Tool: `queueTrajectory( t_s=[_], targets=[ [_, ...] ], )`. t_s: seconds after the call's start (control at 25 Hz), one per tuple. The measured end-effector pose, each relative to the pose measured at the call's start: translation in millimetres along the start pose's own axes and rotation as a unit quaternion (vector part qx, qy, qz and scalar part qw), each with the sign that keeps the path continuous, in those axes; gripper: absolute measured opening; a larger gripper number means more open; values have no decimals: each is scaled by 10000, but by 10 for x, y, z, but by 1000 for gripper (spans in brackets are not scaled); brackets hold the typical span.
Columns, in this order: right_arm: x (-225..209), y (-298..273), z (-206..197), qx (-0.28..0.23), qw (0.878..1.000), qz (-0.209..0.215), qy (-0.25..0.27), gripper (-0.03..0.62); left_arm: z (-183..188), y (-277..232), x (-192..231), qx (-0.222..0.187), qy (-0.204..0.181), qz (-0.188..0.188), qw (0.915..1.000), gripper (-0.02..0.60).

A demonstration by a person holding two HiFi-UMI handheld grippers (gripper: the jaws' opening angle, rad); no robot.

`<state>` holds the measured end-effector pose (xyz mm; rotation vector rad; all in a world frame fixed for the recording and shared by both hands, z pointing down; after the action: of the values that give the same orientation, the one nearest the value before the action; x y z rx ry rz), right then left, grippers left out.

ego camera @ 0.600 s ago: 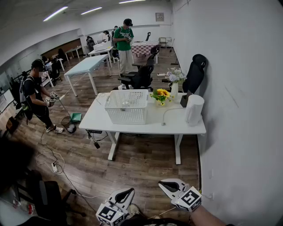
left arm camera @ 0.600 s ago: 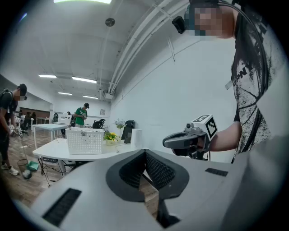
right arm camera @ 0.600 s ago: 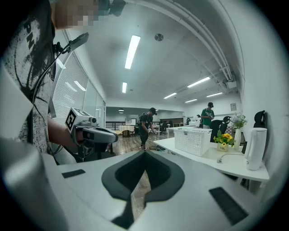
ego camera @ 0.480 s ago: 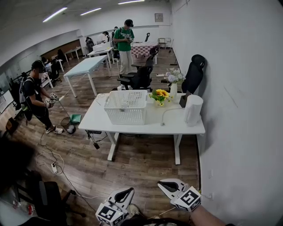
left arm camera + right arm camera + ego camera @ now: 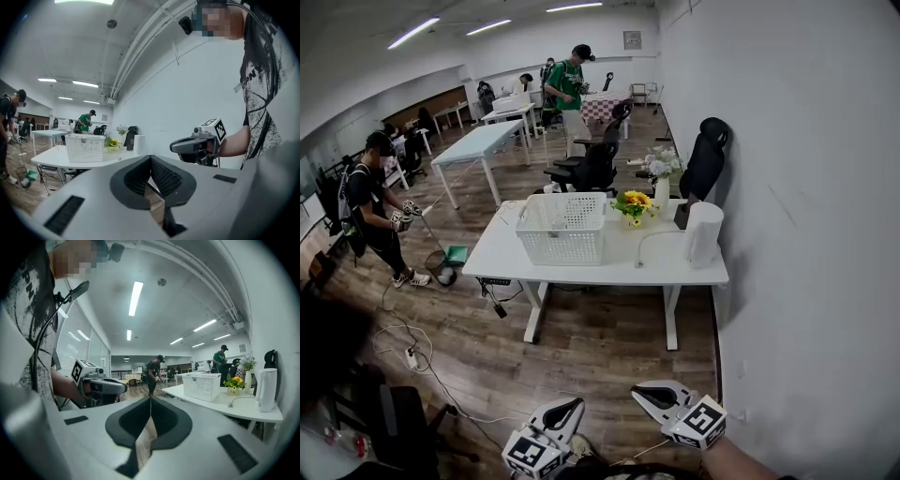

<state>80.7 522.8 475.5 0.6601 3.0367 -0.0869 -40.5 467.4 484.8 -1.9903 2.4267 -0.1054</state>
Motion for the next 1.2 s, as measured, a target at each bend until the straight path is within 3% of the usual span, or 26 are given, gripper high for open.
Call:
queueTrajectory(
  t_s=[0.48, 1.2],
  targets=[
    [-134, -183, -85, 65, 9999, 83, -52, 23, -123, -77, 170, 33, 246, 132, 9996, 11],
    [-735, -1814, 93, -210, 9992, -348, -44, 23, 14, -260, 1921, 47, 115, -146, 9998, 11]
  ],
)
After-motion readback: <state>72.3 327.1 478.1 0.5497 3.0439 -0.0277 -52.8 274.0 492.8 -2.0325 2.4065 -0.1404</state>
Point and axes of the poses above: the fingertips, and each gripper's own axes: y backward along the fingers, x to its left, z out of its top, the point moved 2 cm from there along y, backward along the fingers, and after that the axes turned 6 degrees about -x, right-handed, at the moved point
